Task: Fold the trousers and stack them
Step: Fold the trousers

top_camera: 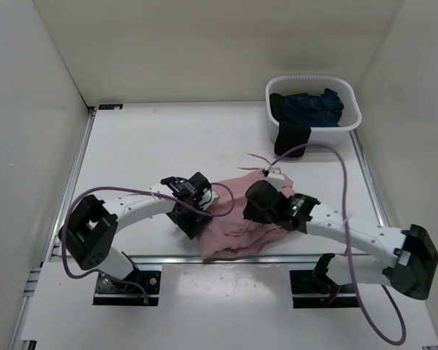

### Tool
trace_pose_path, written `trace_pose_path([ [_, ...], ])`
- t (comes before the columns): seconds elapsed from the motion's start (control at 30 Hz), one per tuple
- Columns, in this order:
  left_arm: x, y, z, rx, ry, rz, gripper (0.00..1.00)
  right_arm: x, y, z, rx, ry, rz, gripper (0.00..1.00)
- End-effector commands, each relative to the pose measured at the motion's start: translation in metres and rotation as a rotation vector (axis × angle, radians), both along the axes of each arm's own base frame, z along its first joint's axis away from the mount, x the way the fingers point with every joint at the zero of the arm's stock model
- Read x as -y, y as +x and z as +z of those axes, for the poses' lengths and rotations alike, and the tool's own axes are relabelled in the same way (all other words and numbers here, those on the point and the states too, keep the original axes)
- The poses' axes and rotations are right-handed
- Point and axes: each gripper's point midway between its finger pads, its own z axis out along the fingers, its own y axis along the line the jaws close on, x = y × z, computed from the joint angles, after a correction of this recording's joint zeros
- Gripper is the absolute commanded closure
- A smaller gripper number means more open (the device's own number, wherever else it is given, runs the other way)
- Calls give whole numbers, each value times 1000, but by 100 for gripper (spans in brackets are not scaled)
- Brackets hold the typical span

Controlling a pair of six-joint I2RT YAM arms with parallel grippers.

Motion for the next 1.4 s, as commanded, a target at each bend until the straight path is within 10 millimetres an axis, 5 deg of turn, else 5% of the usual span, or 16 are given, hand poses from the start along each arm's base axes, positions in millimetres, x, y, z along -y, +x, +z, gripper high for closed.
trace_pose_path([
  [0.0,12,23,39,140,-76,9,10,41,9,64,85,-67,-142,50],
  [0.03,11,22,44,139,-75,9,10,52,12,76,106,-75,-186,29],
  [0.07,12,20,48,136,-89,7,10,61,17,85,105,-77,-225,21],
  [0.2,35,24,69,105,-186,-5,10,107,21,70,37,-198,-277,1],
  [0.33,64,48,87,76,-308,15,7,139,42,40,-6,-231,-311,1],
  [0.37,67,54,90,67,-332,27,7,146,40,20,-73,-202,-318,1],
  [0.43,70,76,92,45,-376,73,6,140,53,11,-56,-116,-266,1],
  [0.6,52,116,69,29,-372,189,6,146,43,-33,-104,18,-261,1],
  [0.67,44,117,53,-31,-373,226,6,126,43,-35,-92,148,-194,1],
  [0.77,46,111,37,-105,-377,234,7,118,27,-53,-121,203,-158,11],
  [0.87,50,104,22,-166,-379,235,21,121,11,-72,-169,212,-188,35],
  [0.97,54,110,20,-188,-400,239,47,121,4,-77,-165,229,-191,43],
  [1.1,52,133,30,-145,-427,264,86,118,0,-76,-158,276,-221,73],
  [1.37,33,196,58,24,-429,333,86,93,12,-68,-124,423,-271,87],
])
